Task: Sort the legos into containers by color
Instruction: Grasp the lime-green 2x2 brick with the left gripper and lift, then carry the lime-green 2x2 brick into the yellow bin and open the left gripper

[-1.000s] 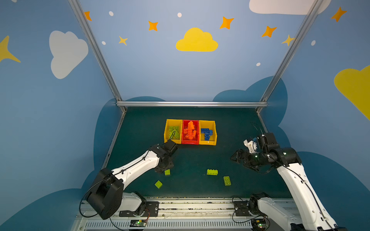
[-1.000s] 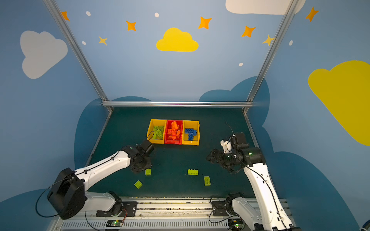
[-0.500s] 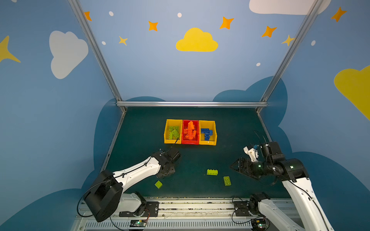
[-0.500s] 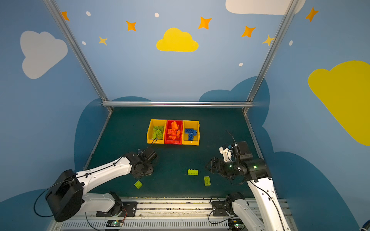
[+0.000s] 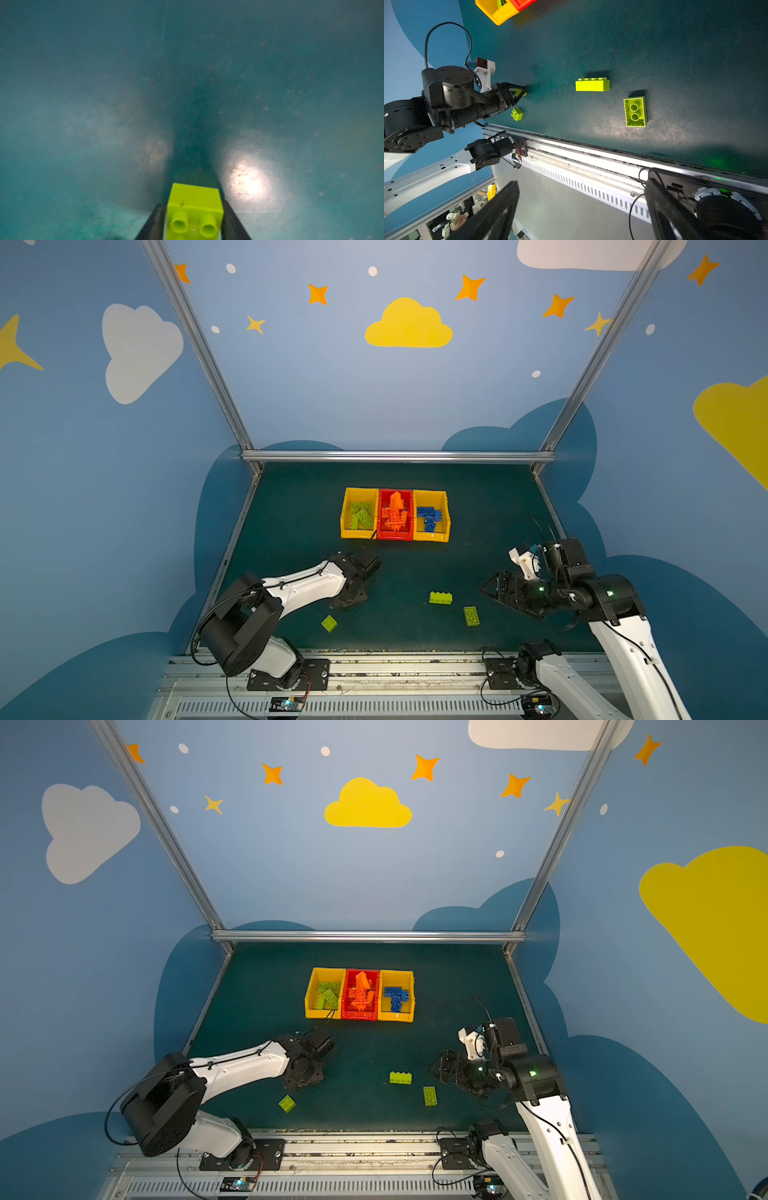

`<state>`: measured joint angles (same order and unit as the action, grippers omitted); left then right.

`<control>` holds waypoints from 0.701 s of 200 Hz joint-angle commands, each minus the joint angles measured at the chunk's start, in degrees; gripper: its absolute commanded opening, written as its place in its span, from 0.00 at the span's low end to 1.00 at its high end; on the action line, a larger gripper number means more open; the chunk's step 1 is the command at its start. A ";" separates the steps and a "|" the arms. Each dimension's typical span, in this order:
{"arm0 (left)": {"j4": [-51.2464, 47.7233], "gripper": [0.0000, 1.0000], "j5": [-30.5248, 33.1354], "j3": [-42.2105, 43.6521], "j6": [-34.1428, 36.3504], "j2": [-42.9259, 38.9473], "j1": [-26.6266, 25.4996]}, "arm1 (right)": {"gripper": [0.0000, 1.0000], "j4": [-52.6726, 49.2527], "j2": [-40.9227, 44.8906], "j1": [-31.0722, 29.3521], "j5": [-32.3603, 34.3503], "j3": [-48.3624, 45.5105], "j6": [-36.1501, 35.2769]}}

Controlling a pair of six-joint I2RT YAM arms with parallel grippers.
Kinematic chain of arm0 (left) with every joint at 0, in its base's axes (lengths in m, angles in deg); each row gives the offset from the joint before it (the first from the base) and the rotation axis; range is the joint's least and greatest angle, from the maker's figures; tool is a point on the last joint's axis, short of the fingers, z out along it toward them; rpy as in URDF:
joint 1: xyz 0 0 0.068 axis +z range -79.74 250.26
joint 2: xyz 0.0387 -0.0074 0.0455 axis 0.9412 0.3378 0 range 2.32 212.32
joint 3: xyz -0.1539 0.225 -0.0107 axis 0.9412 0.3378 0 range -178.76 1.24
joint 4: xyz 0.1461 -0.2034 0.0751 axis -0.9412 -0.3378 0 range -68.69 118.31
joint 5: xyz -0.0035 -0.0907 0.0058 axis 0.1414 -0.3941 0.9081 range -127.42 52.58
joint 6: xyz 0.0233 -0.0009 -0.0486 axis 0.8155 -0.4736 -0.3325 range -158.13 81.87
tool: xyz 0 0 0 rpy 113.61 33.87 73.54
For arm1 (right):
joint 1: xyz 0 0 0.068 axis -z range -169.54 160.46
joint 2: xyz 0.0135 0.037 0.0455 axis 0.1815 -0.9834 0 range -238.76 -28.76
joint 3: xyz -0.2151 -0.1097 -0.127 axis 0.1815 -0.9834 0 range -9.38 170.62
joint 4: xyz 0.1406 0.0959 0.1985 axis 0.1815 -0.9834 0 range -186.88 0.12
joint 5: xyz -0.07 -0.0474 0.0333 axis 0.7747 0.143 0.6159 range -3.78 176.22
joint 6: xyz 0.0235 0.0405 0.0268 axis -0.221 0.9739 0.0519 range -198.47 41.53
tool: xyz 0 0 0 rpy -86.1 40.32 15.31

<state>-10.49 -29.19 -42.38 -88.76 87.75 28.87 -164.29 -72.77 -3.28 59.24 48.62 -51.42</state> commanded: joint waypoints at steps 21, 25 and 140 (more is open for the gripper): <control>-4.44 0.23 2.55 -6.44 2.30 2.59 0.48 | 0.92 0.09 -1.68 -0.31 1.45 0.22 0.38; -5.18 0.23 2.80 -7.57 2.65 3.01 0.55 | 0.92 0.29 -1.91 -0.26 1.49 0.27 0.37; -16.21 0.23 -1.30 -64.30 17.48 33.77 19.66 | 0.92 6.71 -14.79 -0.27 5.55 6.80 1.06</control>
<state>-21.12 -29.50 -97.50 -75.47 114.04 46.29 -159.11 -85.93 -3.28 62.48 52.99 -51.23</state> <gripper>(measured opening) 0.295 0.921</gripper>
